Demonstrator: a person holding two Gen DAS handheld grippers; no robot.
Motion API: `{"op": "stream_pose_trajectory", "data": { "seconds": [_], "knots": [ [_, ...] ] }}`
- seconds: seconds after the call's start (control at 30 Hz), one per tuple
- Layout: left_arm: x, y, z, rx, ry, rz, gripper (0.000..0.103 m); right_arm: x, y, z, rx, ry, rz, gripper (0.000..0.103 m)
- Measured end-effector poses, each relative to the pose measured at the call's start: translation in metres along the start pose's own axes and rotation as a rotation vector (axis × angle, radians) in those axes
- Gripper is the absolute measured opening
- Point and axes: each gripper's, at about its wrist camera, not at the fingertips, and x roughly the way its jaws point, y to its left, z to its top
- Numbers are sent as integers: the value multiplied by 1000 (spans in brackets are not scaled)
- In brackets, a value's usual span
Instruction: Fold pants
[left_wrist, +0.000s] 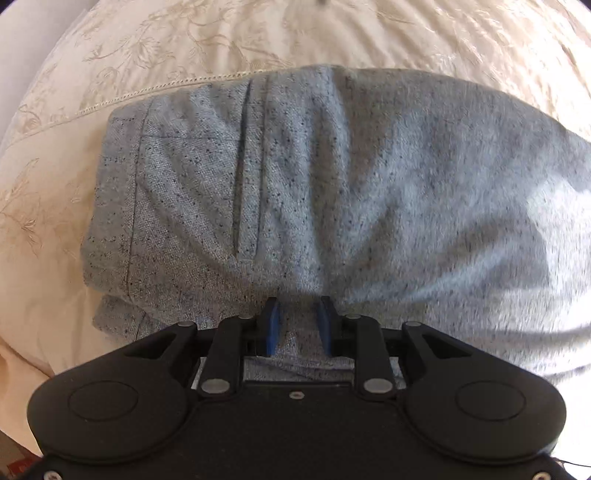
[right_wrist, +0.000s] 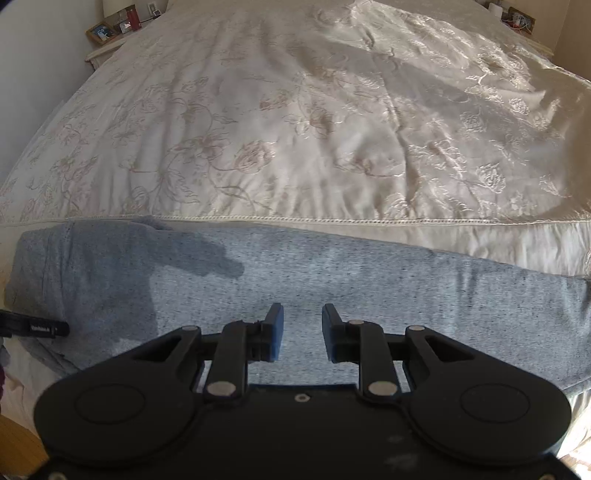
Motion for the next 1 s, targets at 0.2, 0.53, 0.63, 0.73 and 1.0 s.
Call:
{"op": "stream_pose_trajectory", "data": {
  "seconds": [0.2, 0.53, 0.63, 0.73, 1.0],
  "knots": [
    [-5, 9, -13, 17, 36, -78, 33, 35, 78, 0, -71, 57, 85, 26],
    [-37, 63, -18, -83, -12, -127, 33, 36, 168, -42, -403, 102, 257, 31],
    [-37, 74, -20, -116, 1, -110, 33, 35, 184, -54, -501, 87, 249, 31],
    [-31, 82, -6, -139, 19, -89, 33, 35, 199, -63, -585, 70, 246, 32],
    [-33, 88, -5, -199, 28, -79, 33, 52, 229, -81, -829, 51, 210, 33]
  ]
}}
